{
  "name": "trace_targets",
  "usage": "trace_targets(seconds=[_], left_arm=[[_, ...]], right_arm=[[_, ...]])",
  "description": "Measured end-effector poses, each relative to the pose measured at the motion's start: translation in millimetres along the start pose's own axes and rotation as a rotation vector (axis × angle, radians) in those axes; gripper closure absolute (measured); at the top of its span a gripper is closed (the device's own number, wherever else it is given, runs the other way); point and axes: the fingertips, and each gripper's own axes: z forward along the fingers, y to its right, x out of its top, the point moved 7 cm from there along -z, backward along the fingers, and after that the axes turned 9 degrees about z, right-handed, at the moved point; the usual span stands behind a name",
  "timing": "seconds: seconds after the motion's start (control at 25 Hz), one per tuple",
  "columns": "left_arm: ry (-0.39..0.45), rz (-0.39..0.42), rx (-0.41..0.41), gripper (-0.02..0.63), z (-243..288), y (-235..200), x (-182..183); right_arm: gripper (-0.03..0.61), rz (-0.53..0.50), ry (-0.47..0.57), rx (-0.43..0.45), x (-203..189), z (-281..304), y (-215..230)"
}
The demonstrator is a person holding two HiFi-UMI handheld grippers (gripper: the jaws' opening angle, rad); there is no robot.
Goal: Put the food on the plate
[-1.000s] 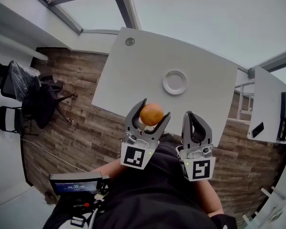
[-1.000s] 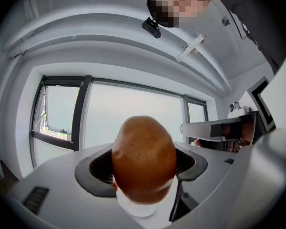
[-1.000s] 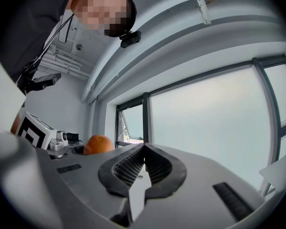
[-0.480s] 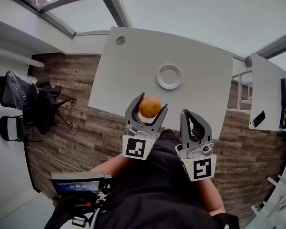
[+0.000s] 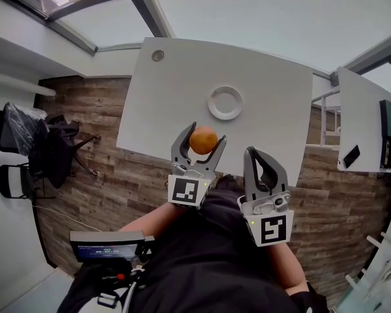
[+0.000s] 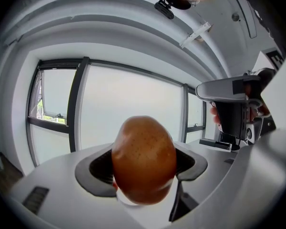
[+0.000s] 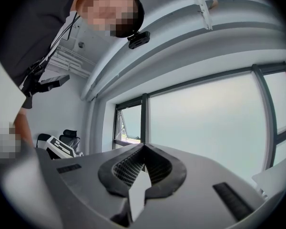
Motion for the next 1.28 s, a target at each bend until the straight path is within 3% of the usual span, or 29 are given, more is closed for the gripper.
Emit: trace_targets(seconds=[0.32, 0.68, 1.28], left_arm=[[-0.039, -0.005, -0.017, 0.281, 19, 1, -3], [-0.082, -0.010, -0.038, 0.281, 38, -7, -22], [-0.102, 0.003, -0.052, 0.281, 67, -6, -26]], right_arm=[[0.572, 0.042, -0.031, -0.075, -5, 0, 21], [0.572, -0.031, -0.050, -0.070, -6, 6, 18], [0.572, 0.004, -0.036, -0.068, -7, 14, 19]])
